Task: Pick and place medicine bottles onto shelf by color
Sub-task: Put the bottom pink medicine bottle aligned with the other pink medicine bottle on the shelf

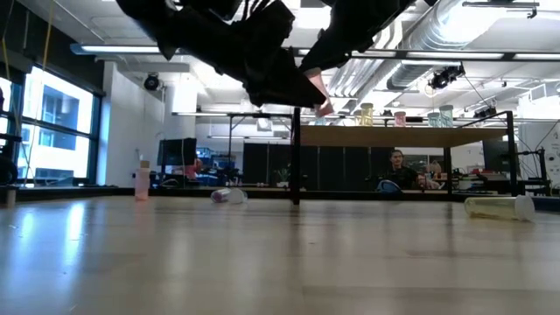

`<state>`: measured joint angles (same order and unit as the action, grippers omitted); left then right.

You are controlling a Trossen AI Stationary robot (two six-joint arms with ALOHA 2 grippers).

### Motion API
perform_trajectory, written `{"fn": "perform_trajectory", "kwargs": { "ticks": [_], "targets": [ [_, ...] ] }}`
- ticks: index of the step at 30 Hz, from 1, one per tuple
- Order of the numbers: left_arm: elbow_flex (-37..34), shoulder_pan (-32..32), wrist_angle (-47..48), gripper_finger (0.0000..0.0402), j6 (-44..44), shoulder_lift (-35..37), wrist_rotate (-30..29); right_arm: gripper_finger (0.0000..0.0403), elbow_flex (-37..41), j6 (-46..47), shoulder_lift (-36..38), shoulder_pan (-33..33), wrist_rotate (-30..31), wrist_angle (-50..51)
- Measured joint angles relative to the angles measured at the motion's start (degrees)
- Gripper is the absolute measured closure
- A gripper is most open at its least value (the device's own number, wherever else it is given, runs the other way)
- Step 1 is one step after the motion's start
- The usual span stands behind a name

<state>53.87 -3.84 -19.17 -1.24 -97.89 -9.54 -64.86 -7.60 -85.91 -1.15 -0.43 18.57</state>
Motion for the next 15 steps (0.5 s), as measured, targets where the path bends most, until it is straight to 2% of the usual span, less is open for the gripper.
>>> {"fn": "perform_trajectory", "kwargs": {
  "ticks": [4, 15],
  "targets": [
    [1.60, 0.04, 3.38, 0.0300, -0.02, 0.00, -0.13, 0.0233, 0.00, -0.06, 0.01, -0.02, 0.04, 0.38],
    [1.68, 0.04, 4.26, 0.0300, 0.63, 0.00, -0.31, 0.0233, -0.48, -0.41, 0.19, -0.02, 0.38, 1.99]
  ]
}}
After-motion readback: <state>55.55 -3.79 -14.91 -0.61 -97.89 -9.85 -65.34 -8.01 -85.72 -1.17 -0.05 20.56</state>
